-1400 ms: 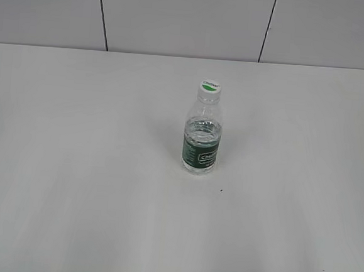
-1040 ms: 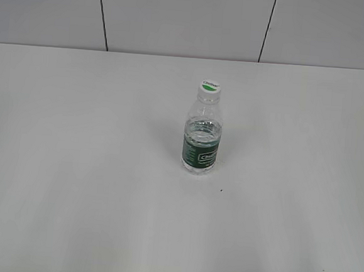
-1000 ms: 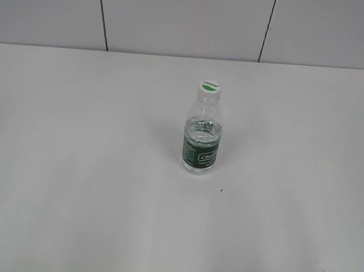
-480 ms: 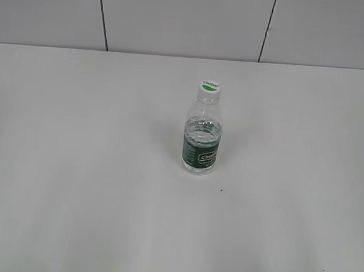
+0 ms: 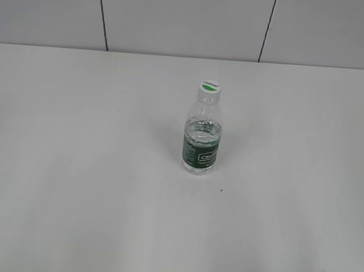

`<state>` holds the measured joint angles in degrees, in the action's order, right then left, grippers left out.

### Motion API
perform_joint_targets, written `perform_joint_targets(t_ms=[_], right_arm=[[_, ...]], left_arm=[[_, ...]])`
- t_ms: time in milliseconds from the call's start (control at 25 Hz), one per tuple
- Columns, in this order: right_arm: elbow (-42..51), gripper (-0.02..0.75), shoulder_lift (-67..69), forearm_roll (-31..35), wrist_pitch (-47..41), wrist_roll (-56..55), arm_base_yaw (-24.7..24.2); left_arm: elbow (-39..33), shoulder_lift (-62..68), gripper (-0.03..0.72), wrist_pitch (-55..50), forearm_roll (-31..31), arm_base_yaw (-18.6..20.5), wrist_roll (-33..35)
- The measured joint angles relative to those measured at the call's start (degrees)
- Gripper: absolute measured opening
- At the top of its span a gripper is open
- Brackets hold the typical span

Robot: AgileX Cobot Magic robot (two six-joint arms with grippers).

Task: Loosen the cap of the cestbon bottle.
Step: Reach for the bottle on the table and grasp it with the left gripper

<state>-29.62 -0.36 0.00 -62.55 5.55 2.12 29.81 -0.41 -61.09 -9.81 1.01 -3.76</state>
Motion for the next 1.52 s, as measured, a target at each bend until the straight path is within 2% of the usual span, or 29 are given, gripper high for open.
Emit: perform_joint_targets(t_ms=[1120,1400,1520], right_arm=[[0.0,0.587,0.0,0.0,0.0,0.0,0.0],[0.0,0.587,0.0,0.0,0.0,0.0,0.0],[0.0,0.587,0.0,0.0,0.0,0.0,0.0]], left_arm=[[0.0,0.0,0.291,0.12,-0.96,0.0,0.0],[0.0,0.0,0.461,0.13,-0.96,0.0,0.0],[0.05,0.0,0.484,0.8,-0.96,0.0,0.0]])
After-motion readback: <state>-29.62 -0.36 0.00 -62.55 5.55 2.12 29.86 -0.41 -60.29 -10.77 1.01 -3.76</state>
